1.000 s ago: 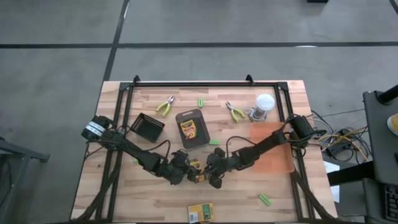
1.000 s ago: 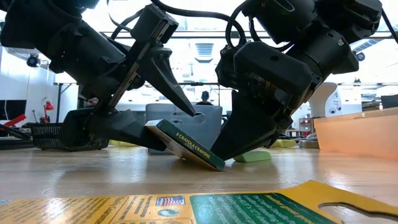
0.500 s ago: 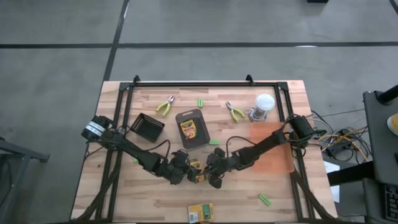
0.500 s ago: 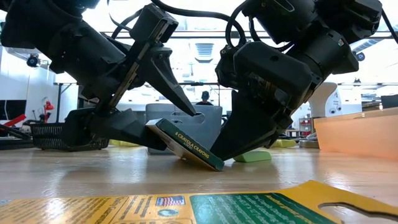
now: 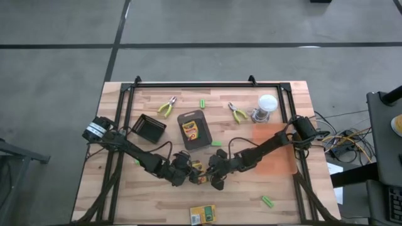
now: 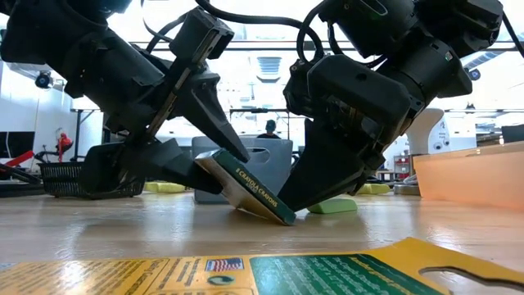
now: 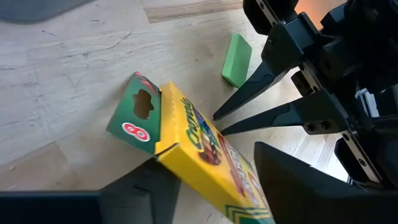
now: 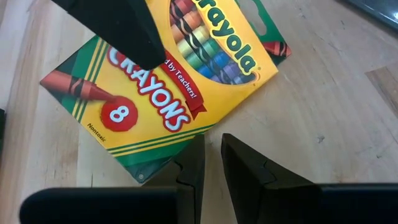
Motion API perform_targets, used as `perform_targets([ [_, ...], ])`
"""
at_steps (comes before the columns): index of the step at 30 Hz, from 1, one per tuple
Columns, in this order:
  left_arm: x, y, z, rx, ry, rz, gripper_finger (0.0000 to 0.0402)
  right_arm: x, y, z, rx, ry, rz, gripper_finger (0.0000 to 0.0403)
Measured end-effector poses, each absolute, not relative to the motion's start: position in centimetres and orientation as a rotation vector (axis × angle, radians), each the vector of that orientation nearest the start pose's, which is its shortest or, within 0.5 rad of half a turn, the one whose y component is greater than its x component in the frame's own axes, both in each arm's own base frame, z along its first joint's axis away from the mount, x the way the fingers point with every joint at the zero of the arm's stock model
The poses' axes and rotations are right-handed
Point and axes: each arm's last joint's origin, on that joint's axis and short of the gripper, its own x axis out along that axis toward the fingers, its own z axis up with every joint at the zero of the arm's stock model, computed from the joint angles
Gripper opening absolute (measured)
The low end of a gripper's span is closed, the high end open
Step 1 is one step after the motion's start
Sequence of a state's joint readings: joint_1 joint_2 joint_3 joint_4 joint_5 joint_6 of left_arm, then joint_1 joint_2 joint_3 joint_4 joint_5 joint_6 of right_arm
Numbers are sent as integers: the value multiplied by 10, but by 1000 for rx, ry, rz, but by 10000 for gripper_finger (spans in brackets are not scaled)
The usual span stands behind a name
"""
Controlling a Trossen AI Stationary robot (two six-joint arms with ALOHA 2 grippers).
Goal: Pick & Place School Supplies
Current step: Put the left yellow crayon box into the black transparent bin
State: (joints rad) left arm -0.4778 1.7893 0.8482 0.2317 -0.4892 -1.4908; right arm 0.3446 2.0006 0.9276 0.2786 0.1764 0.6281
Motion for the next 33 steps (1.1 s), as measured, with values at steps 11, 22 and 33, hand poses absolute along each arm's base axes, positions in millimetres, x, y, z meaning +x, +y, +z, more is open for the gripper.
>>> perform_targets([
  [11, 309, -145, 138, -1122, 477, 462, 102, 347, 119, 88, 391, 784, -86, 57],
  [22, 309, -145, 137, -1140, 475, 468, 76, 347, 120, 93, 391, 773, -77, 57],
  [33, 307, -144, 136, -1124, 488, 475, 75, 330, 126, 129, 338, 792, -110, 57],
])
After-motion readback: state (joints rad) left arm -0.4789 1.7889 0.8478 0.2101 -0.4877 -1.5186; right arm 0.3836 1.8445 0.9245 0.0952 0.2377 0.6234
